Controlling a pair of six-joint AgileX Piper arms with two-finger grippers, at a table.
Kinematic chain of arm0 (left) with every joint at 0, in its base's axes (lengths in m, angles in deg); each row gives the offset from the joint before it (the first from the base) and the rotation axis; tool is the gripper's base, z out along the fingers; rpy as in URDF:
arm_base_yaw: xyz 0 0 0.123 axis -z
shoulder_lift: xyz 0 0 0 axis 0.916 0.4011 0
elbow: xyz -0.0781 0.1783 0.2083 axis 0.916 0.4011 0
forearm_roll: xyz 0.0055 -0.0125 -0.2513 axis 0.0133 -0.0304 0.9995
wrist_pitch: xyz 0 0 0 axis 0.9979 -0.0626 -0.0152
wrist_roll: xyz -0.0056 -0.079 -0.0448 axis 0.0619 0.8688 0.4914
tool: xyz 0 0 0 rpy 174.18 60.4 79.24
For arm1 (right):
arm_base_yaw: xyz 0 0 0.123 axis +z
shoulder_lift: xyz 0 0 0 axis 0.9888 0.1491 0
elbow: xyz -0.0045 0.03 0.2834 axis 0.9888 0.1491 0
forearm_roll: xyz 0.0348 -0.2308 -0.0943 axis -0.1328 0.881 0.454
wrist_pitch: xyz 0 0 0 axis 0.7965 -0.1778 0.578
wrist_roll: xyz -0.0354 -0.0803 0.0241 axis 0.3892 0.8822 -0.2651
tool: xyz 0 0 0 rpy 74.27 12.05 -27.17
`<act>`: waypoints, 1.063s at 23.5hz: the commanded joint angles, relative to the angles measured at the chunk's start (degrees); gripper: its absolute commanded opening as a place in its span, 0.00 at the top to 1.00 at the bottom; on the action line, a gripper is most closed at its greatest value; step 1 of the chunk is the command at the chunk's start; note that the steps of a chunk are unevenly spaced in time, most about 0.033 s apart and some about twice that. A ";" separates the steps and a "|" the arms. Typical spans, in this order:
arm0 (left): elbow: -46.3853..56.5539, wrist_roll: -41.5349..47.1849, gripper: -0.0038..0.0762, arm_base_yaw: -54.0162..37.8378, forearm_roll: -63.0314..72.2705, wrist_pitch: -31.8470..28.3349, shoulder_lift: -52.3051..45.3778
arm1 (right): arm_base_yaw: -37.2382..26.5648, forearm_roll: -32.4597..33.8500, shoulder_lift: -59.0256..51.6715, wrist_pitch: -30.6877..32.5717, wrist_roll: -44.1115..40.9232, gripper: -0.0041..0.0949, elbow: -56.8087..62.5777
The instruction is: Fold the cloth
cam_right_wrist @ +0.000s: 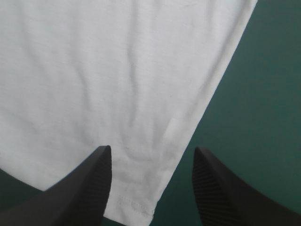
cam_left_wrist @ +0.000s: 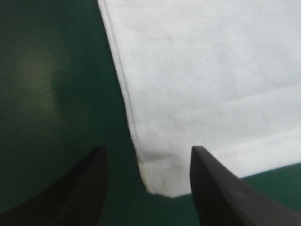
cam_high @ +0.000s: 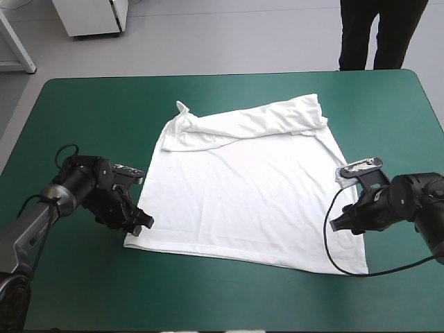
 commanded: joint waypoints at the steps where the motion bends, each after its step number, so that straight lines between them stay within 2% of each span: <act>1: -0.52 0.00 0.46 -0.02 1.07 -1.24 0.22 | 0.22 0.32 -1.40 -1.35 -0.17 0.46 -1.17; 4: -0.18 0.00 0.48 -0.02 2.93 -1.42 2.72 | 0.22 2.35 -1.29 -0.46 -1.11 0.47 -1.17; 6: 0.31 -0.60 0.59 -0.02 5.61 -1.55 3.36 | 0.22 3.85 -1.29 0.03 -2.57 0.47 -1.17; 9: 0.31 -3.59 0.87 -0.02 8.59 -1.43 3.58 | 0.22 5.02 -1.29 -0.43 -3.84 0.47 3.62; 11: 0.31 -5.61 0.96 -0.02 10.86 -0.54 3.58 | 0.22 5.02 -1.29 -1.91 -3.84 0.47 8.91; 25: 0.01 -6.66 0.96 -0.02 11.47 1.04 3.58 | 0.22 -0.19 -1.29 -3.15 -3.84 0.47 15.20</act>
